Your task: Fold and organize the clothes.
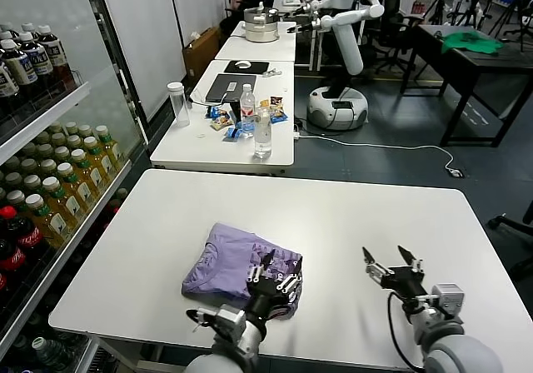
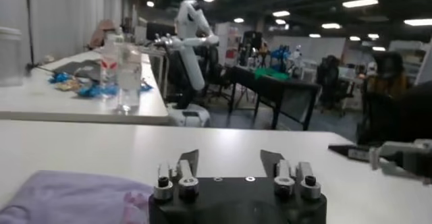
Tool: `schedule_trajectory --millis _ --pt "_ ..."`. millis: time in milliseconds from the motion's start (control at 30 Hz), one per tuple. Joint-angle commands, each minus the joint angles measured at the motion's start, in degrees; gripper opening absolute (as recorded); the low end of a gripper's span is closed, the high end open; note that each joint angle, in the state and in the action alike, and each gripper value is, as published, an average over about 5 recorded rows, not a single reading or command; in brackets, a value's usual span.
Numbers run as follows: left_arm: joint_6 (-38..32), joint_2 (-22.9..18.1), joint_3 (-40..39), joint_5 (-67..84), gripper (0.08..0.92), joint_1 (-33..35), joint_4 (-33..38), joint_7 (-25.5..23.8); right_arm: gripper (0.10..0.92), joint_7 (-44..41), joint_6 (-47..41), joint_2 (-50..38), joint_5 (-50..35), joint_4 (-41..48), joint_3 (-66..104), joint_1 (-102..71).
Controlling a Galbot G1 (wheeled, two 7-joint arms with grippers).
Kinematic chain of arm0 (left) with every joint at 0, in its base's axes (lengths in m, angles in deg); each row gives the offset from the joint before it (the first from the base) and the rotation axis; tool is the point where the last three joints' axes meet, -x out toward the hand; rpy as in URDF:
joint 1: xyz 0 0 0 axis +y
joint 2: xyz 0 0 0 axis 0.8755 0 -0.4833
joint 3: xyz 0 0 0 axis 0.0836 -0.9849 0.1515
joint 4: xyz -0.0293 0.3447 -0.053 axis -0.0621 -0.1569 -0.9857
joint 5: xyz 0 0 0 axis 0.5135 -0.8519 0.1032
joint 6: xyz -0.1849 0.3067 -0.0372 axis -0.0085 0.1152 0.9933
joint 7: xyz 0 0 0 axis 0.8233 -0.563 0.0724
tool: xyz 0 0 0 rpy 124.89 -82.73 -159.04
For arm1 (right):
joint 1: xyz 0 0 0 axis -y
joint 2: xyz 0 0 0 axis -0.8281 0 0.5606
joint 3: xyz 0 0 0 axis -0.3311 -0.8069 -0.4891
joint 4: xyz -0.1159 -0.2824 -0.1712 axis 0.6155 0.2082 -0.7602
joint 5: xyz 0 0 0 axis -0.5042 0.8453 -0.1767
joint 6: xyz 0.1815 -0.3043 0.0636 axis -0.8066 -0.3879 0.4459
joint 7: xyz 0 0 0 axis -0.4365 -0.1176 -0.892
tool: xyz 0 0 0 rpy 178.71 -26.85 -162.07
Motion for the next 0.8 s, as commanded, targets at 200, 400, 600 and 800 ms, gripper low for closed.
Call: schedule_trajectory --millis 200,400,600,800 --pt "-4.3 6.3 23.1 4.1 0.811 9.8 2.8 2.2 0.823 4.6 -0.5 12.4 1.0 15.8 -23.6 12.4" --pt "-4.4 6.0 25.1 4.2 0.823 11.3 2.8 2.4 0.823 5.8 -0.8 13.8 -0.4 18.2 -24.6 12.5" --pt "-4.4 5.4 24.9 4.2 0.823 11.8 3.0 2.5 0.780 6.3 -1.1 13.4 -2.6 18.3 -24.5 12.1" --pt "-4.3 5.2 24.7 4.2 0.823 11.7 3.2 2.5 0.612 6.1 -1.0 11.9 -3.2 17.9 -23.3 12.4"
